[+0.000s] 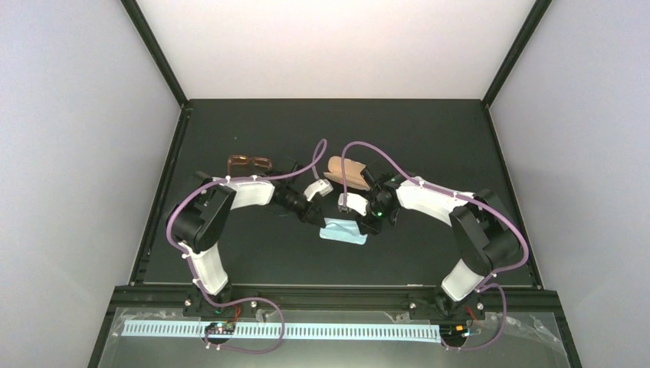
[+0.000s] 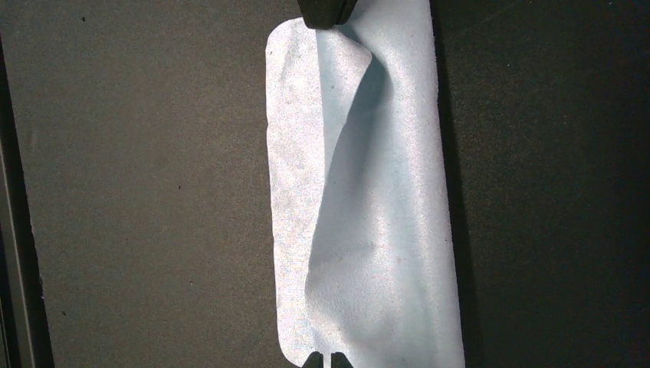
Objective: Organize the sunglasses
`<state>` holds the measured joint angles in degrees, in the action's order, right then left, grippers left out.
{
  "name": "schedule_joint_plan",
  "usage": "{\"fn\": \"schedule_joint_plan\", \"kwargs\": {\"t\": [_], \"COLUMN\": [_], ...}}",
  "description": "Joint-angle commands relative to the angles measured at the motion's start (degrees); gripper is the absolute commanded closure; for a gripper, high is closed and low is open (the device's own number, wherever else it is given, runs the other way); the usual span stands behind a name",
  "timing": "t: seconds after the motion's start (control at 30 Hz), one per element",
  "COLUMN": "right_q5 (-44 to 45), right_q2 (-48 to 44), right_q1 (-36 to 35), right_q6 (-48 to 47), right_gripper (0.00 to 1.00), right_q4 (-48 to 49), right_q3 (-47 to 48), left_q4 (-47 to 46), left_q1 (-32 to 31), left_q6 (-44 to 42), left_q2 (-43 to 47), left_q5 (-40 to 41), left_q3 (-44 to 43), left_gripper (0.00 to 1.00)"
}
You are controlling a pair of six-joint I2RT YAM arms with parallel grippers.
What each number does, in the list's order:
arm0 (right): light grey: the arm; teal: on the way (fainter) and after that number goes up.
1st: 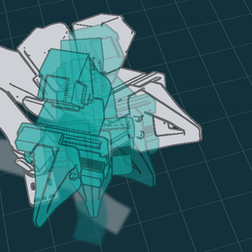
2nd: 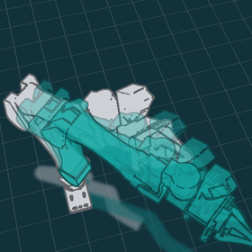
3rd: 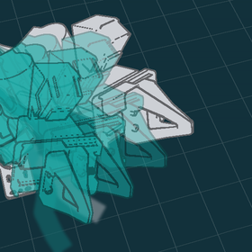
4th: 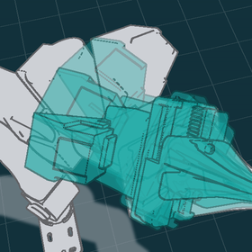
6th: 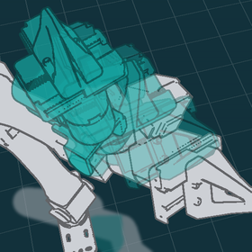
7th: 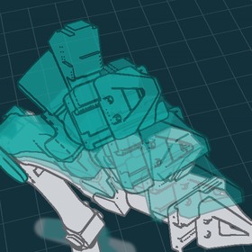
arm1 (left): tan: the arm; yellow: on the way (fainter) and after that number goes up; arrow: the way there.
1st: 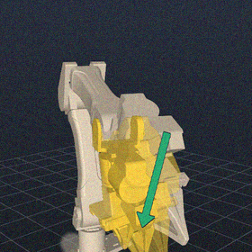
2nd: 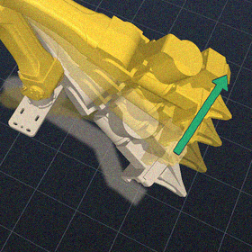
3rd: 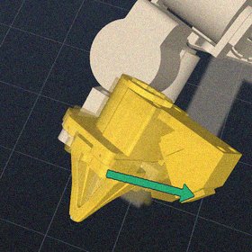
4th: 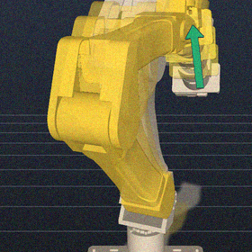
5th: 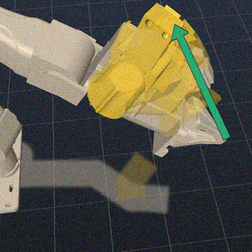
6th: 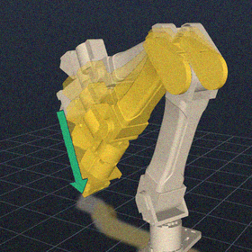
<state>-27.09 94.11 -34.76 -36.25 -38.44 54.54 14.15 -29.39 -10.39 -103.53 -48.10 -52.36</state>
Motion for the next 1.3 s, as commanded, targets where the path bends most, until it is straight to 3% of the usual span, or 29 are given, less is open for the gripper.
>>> {"fn": "schedule_joint_plan", "kwargs": {"t": [0.0, 0.77, 1.27], "right_q5": [-1.0, -1.9, -2.0], "right_q2": [-0.7, -2.3, -1.9], "right_q1": [-0.4, 1.6, 3.9], "right_q6": [0.0, 0.3, 0.9], "right_gripper": [0.96, 0.93, 0.90], "right_q4": [1.2, 0.1, -0.7], "right_q3": [-0.6, 0.0, 0.3], "left_q4": [0.5, 4.0, 3.9], "left_q1": [-0.4, -0.4, 0.6], "left_q6": [-1.2, -6.1, -5.6], "left_q2": [-0.7, 1.4, 2.6], "left_q5": [-1.7, -6.3, -4.0], "left_q3": [0.2, -0.2, -0.4], "left_gripper": [0.98, 0.98, 0.99]}}
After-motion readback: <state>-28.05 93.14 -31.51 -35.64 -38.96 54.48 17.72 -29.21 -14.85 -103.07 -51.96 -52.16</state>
